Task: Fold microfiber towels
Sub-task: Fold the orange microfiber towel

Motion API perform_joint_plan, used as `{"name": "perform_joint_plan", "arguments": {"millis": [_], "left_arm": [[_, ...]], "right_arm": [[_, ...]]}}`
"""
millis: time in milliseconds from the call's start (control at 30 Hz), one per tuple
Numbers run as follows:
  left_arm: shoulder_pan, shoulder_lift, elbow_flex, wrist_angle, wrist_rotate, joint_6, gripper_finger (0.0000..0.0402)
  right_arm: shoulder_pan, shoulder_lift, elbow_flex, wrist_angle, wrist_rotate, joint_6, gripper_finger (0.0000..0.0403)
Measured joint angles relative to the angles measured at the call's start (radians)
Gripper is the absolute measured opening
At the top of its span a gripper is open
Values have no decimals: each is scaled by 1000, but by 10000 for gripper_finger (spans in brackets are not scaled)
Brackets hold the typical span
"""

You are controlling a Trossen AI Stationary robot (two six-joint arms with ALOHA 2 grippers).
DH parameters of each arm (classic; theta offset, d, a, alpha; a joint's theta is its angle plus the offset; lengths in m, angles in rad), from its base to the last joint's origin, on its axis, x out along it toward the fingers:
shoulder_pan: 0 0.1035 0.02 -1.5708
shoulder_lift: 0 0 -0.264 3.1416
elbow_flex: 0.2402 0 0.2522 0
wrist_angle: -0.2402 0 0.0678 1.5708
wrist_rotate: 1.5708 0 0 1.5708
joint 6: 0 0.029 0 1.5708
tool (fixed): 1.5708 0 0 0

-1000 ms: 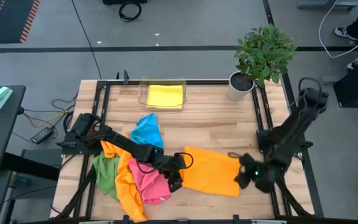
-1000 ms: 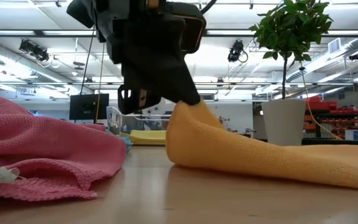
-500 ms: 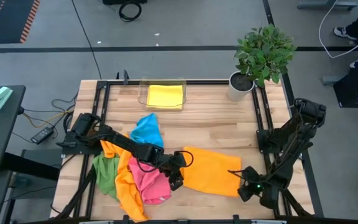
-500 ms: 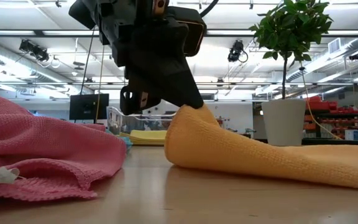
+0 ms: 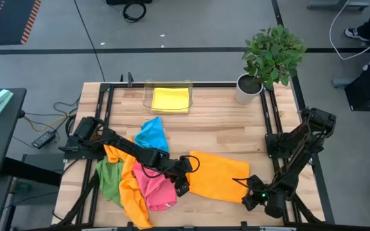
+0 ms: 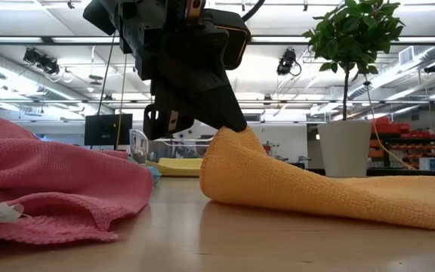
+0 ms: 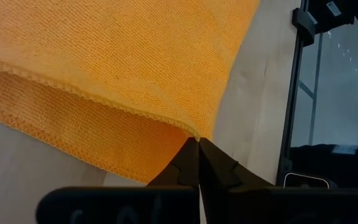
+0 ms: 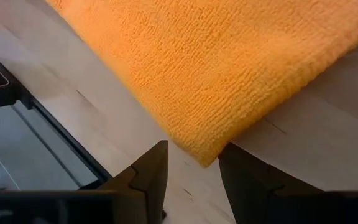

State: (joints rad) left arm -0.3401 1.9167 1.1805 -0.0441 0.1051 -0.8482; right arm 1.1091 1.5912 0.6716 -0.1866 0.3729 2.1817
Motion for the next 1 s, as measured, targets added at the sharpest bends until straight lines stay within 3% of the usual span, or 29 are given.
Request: {"name": "perform_joint_plan", "arguments": {"millis": [167,400,633,800,1000], "left_arm": [[0,0,0,-1,0,1,10],[0,0,0,-2,-3,18,5],[0,-58,0,-34,-4,32,3],[22,-159,0,-15,-6,59,3],[122,-290,1,-45,-76,109,2]], "right_arm": [[5,-28,0,-16,1,-19,111],[27,-31,10,-26,1,-49,10],[65,-71,60,-65,1,-64,4],[80,-170,148,-307,7,-91,3],[64,-351,318,-793,81,-175,2]]}}
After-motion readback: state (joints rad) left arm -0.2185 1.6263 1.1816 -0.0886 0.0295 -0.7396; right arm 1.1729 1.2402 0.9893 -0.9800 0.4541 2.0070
